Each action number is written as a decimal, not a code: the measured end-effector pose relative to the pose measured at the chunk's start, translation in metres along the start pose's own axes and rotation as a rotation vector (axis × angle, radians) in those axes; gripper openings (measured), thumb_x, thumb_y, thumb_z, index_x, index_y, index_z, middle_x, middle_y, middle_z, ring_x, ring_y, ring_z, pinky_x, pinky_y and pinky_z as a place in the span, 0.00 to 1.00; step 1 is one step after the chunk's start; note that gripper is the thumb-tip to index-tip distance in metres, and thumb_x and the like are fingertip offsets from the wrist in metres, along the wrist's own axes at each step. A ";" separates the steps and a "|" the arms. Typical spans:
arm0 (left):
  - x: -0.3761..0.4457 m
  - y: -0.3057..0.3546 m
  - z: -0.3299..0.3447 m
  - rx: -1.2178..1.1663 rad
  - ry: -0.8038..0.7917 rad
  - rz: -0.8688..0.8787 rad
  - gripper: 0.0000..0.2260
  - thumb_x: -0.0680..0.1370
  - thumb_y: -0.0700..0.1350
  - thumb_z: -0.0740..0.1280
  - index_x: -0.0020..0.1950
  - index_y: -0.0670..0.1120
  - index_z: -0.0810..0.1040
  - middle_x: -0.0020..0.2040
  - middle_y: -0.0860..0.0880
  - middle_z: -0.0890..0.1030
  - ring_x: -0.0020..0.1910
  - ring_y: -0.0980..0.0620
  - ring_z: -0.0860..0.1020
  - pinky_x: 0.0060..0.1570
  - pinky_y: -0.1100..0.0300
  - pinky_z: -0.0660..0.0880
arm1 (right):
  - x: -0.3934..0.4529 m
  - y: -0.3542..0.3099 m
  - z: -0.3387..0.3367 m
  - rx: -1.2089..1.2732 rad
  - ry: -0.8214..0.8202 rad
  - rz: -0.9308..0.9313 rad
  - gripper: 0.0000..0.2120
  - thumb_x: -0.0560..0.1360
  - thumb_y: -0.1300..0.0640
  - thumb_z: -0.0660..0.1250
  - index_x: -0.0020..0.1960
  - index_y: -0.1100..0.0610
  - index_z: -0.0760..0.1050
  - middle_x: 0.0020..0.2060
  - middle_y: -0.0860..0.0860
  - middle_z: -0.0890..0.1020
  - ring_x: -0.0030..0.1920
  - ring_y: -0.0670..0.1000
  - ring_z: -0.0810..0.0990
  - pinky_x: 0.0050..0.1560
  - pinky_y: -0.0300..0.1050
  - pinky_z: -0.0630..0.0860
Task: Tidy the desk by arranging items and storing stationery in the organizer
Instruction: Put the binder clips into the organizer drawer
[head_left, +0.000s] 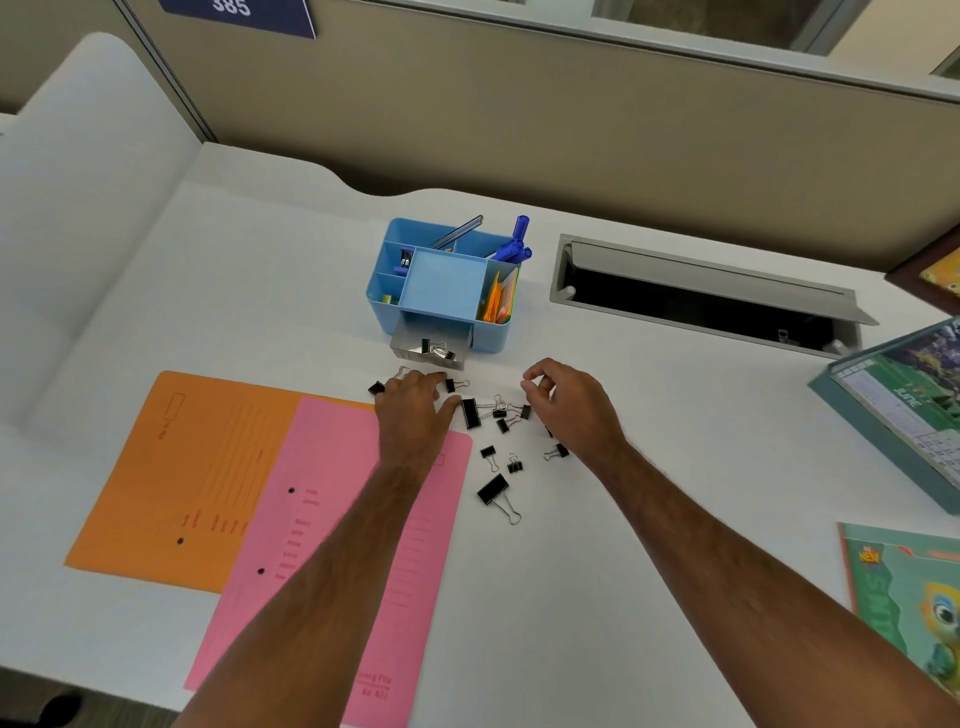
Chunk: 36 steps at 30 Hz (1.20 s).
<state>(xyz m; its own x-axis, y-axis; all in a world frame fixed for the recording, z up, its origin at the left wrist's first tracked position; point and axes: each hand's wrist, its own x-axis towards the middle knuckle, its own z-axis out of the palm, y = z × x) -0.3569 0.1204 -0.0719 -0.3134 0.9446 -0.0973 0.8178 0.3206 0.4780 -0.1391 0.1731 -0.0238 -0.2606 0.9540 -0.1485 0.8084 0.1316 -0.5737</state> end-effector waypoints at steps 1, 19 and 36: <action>0.001 0.000 0.000 0.011 -0.004 0.009 0.17 0.80 0.57 0.70 0.65 0.51 0.81 0.51 0.50 0.81 0.56 0.46 0.75 0.57 0.48 0.70 | -0.001 0.002 0.001 -0.001 -0.002 0.008 0.07 0.81 0.47 0.65 0.55 0.48 0.79 0.36 0.41 0.80 0.34 0.43 0.78 0.50 0.52 0.81; -0.015 -0.022 -0.021 -0.025 0.015 0.061 0.10 0.81 0.53 0.70 0.59 0.51 0.83 0.56 0.51 0.80 0.58 0.48 0.75 0.59 0.51 0.66 | -0.004 0.033 0.014 -0.118 -0.064 -0.124 0.11 0.78 0.46 0.70 0.57 0.51 0.80 0.42 0.42 0.77 0.46 0.48 0.77 0.56 0.54 0.75; 0.031 0.005 -0.083 -0.040 0.132 0.284 0.15 0.79 0.50 0.73 0.63 0.44 0.83 0.55 0.46 0.81 0.58 0.47 0.74 0.56 0.59 0.69 | -0.002 0.039 0.017 -0.326 -0.123 -0.123 0.16 0.76 0.39 0.69 0.58 0.47 0.77 0.51 0.44 0.79 0.54 0.48 0.76 0.55 0.51 0.64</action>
<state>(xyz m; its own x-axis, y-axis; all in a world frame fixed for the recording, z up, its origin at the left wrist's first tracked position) -0.4028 0.1457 -0.0006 -0.1377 0.9778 0.1579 0.8628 0.0401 0.5039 -0.1163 0.1722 -0.0591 -0.4121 0.8886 -0.2015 0.8874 0.3413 -0.3098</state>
